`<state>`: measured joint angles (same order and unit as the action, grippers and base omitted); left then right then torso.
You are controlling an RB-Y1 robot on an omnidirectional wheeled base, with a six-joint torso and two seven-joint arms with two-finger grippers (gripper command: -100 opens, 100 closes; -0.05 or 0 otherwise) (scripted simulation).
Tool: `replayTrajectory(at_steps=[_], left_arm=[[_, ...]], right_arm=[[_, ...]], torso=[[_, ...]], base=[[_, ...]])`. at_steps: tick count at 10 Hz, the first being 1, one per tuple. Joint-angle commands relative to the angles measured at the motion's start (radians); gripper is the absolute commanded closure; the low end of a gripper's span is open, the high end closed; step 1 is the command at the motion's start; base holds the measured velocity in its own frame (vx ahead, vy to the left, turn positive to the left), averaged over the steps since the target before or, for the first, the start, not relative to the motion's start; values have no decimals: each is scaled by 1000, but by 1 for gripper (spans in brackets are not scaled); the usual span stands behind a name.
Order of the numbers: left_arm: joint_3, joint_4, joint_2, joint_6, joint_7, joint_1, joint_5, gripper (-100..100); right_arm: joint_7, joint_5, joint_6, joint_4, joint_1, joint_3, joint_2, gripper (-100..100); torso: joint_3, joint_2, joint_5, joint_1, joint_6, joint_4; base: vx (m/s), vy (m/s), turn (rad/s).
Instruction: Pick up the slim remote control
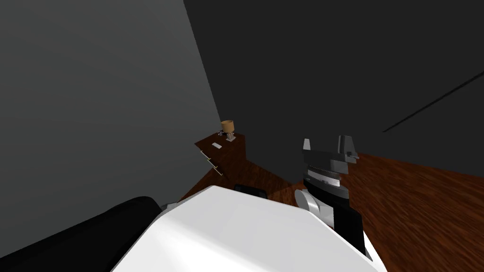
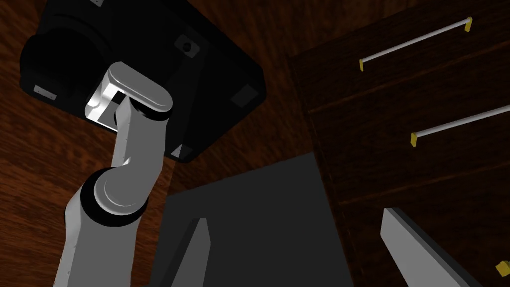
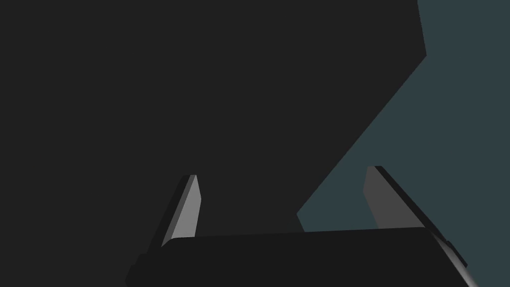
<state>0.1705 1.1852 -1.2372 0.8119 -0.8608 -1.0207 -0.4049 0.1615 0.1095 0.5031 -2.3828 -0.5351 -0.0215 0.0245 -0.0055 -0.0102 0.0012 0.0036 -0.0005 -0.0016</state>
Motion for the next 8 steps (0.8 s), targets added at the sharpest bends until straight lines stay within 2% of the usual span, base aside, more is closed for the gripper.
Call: replayTrajectory(at_steps=[1,2,3,4,5,6,7,8], left_arm=[[-3,-37,-22,17,-28,-3,-9,-100],[-3,-37,-22,17,-28,-3,-9,-100],[-9,-79,-65,31,-74,-15,-27,-100],[-9,-79,-65,31,-74,-15,-27,-100],[-14,-117,-104,43,-117,-27,-44,-100],[-14,-117,-104,43,-117,-27,-44,-100],[-21,-151,-142,54,-157,-38,-59,-100],[-21,-151,-142,54,-157,-38,-59,-100]], right_arm=[[0,0,0,0,0,0,0,0],[0,0,0,0,0,0,0,0],[0,0,0,0,0,0,0,0],[0,0,0,0,0,0,0,0],[0,0,0,0,0,0,0,0],[0,0,0,0,0,0,0,0],[0,0,0,0,0,0,0,0],[0,0,0,0,0,0,0,0]], torso=[[0,0,0,0,0,0],[0,0,0,0,-1,0],[0,1,0,0,-2,0],[0,0,0,-1,0,0],[0,0,0,0,-1,0],[-1,-1,0,0,0,0],[-1,-2,0,1,-1,0],[-1,-2,0,0,-1,0]], base=[[25,4,-365],[12,8,-76],[27,-7,-353],[31,5,-348],[44,7,-415],[38,16,-420],[43,13,-412],[40,14,-416]])
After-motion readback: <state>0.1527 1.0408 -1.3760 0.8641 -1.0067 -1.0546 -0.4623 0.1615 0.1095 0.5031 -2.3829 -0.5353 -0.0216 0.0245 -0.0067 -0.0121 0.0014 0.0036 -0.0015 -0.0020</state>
